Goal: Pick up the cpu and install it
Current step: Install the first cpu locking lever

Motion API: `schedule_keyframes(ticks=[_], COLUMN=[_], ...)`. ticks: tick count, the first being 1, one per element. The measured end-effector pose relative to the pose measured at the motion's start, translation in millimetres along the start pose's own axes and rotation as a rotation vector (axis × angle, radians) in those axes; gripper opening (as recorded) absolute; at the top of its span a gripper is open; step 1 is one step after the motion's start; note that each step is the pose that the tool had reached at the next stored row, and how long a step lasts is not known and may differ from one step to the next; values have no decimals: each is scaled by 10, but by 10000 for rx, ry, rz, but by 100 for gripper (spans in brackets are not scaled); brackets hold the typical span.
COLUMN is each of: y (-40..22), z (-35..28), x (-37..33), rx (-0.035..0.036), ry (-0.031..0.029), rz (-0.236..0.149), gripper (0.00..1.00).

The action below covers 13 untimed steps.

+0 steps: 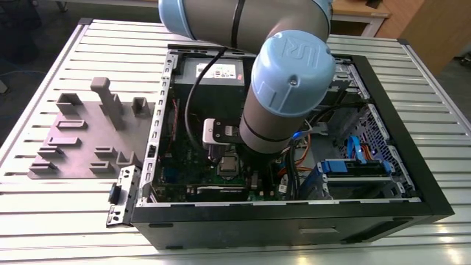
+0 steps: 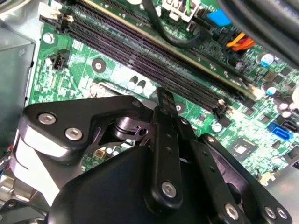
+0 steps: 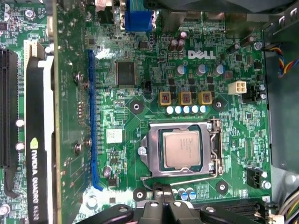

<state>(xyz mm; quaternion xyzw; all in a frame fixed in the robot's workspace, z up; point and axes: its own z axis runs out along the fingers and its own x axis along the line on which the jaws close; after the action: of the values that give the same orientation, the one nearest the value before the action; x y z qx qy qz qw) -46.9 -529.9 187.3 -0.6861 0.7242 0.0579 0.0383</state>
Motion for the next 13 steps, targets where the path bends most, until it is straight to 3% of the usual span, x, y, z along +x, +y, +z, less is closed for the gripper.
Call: schedule_keyframes(ticks=[6,13], y=[28,30], z=[-8,-64], x=[2,-6], rx=[-2,-2], ry=[5,6], rz=[1,1], gripper=[11,11])
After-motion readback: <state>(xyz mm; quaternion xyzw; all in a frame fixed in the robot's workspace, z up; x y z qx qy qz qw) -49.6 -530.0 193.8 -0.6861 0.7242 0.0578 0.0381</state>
